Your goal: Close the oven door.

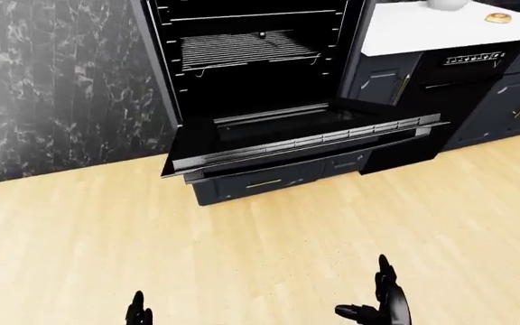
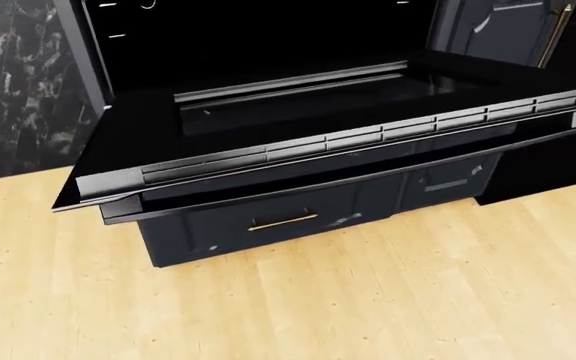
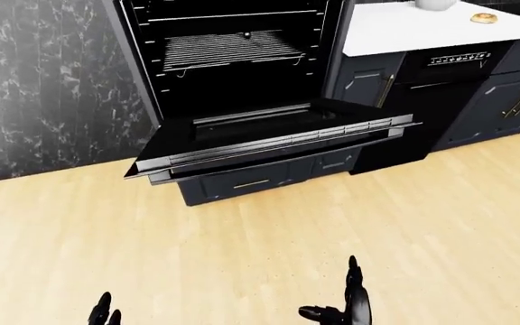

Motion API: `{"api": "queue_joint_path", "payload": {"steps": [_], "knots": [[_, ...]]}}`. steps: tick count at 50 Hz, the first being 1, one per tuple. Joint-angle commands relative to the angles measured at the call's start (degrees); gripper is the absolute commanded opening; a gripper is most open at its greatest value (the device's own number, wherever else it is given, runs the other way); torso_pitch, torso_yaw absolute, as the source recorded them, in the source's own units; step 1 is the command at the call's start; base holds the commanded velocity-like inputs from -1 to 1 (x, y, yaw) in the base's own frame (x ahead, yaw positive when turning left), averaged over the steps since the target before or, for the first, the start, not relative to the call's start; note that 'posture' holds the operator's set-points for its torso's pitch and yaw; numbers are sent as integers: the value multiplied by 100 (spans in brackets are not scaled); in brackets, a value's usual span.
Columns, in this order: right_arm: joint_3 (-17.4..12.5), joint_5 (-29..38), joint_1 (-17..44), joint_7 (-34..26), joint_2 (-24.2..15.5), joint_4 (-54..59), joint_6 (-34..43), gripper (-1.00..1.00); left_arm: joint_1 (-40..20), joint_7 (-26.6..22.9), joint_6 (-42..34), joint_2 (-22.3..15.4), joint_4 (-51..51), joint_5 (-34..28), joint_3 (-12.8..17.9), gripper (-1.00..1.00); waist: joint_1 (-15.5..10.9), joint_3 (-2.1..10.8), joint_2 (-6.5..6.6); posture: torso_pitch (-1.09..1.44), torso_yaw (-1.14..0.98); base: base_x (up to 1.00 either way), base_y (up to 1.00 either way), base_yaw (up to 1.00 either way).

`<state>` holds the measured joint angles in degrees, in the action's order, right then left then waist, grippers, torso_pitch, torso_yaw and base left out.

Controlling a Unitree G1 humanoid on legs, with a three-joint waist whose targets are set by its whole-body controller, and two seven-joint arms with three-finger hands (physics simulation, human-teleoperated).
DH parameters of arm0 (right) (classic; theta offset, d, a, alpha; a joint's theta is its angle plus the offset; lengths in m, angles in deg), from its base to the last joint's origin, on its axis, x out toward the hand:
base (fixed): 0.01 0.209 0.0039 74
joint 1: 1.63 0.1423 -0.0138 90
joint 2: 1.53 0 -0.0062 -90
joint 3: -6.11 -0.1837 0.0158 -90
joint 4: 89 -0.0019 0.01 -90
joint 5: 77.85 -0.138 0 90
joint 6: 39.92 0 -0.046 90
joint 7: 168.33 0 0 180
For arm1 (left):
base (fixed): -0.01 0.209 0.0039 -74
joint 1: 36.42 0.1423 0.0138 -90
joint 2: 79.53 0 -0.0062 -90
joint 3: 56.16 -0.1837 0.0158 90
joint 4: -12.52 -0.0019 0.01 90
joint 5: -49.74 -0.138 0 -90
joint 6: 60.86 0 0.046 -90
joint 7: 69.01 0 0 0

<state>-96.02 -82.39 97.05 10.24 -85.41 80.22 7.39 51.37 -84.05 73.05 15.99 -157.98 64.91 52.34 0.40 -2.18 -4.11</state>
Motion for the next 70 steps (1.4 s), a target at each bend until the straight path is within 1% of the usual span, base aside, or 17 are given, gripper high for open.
{"api": "queue_joint_path", "payload": {"steps": [1,3,10,13,15,28,31,32,40,43,45,46,56,61,62,65,70], "knots": [[-13,-9,67,8,-64,-105,-134,100,-60,-15,149,-43,111,21,15,100,16,91,-84,0,0,0,31,0],[-14,-12,66,3,-63,-106,-134,100,-61,-15,149,-45,111,21,15,100,73,91,94,0,0,0,31,0],[-17,-17,89,-2,-70,-105,-119,100,-65,-10,148,-36,114,21,11,100,51,76,266,0,0,0,31,0],[-17,-14,98,-4,-75,-102,-111,100,-71,-10,145,-36,115,26,8,100,51,70,577,0,0,0,31,0],[-21,-15,106,-6,-76,-104,-107,100,-80,-24,132,-47,113,35,15,100,23,173,1005,0,0,0,31,0],[-31,-13,100,-20,-80,-103,-119,100,-66,-7,153,-29,115,44,-6,100,0,56,222,0,0,0,31,0],[-39,-23,94,-32,-84,-100,-125,100,-67,0,148,-33,114,39,-11,100,22,110,-130,0,0,0,32,0],[-41,-26,94,-37,-83,-101,-124,100,-65,5,152,-29,116,38,-14,100,52,81,26,0,0,0,32,0],[-29,-12,94,-15,-75,-104,-131,100,-60,-5,153,-30,118,51,-16,100,50,66,274,0,0,0,32,0],[-29,-15,86,-15,-73,-103,-135,100,-55,-1,155,-30,118,54,-23,100,49,71,611,0,0,0,32,0],[-25,-13,87,-13,-71,-105,-135,100,-58,-8,149,-34,118,61,-22,100,13,186,1056,0,0,0,32,0],[-23,-12,89,-12,-70,-106,-134,100,-62,-16,142,-41,116,65,-18,100,-18,148,780,0,0,0,32,0],[-24,-19,101,-22,-77,-106,-125,100,-82,-31,119,-55,112,55,5,100,-8,47,332,0,0,0,32,0],[-23,-23,107,-23,-77,-108,-121,100,-83,-16,127,-46,115,48,0,100,23,94,-125,0,0,0,32,0],[-21,-21,108,-23,-77,-108,-122,100,-84,-15,127,-44,115,48,-1,100,81,90,126,0,0,0,31,0],[-22,-24,109,-24,-78,-109,-120,100,-85,-18,126,-45,115,50,1,100,82,141,50,0,0,0,31,0],[-21,-26,99,-21,-78,-109,-130,100,-80,-12,131,-43,115,48,-3,100,53,67,337,0,0,0,32,0]]}}
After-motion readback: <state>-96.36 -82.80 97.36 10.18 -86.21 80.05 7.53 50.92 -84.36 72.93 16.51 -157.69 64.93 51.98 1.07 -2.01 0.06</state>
